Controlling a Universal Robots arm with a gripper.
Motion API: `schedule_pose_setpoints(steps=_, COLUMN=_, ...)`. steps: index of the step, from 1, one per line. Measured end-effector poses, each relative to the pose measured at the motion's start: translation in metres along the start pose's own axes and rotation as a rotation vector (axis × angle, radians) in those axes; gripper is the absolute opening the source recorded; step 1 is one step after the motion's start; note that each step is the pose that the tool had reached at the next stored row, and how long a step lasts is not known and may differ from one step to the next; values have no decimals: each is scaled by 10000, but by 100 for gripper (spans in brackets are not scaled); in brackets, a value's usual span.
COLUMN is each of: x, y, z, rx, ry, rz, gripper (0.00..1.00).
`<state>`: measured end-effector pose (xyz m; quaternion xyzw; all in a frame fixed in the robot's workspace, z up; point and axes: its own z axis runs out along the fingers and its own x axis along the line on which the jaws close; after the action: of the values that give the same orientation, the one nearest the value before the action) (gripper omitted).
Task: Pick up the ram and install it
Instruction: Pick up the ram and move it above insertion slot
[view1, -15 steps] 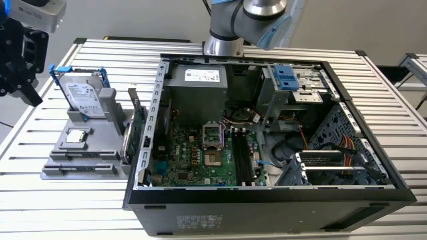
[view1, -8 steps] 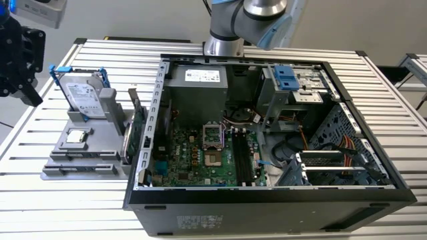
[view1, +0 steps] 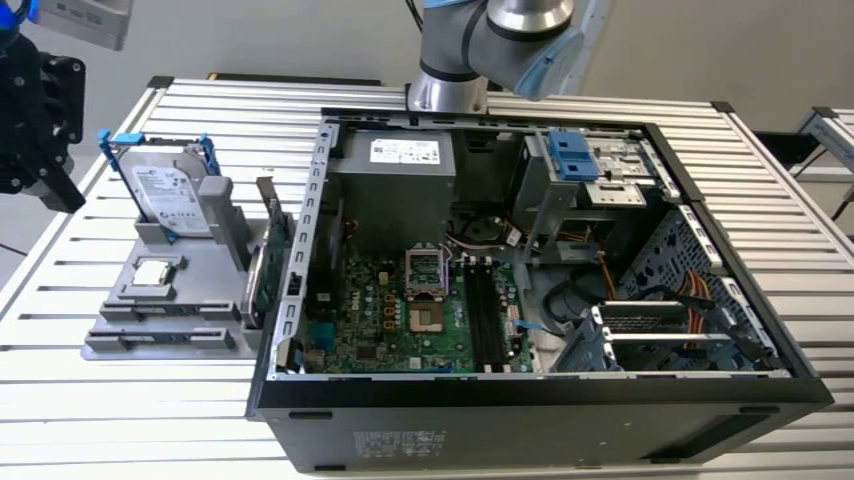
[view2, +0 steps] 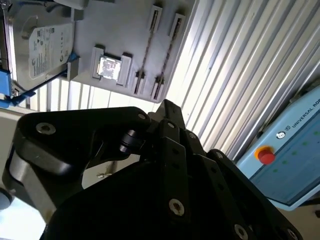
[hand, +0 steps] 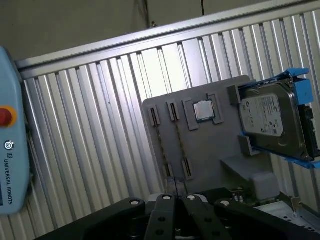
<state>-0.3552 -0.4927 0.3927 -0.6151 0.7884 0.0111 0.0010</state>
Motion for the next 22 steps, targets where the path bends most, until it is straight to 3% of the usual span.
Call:
schedule_pose_setpoints(steps=11, x=0, y=0, z=0, rx=-12, ry=13, rz=-786, gripper=0)
schedule_pose_setpoints(steps=22, x=0, y=0, z=0, rx=-37, ry=38, rz=-2372, gripper=0)
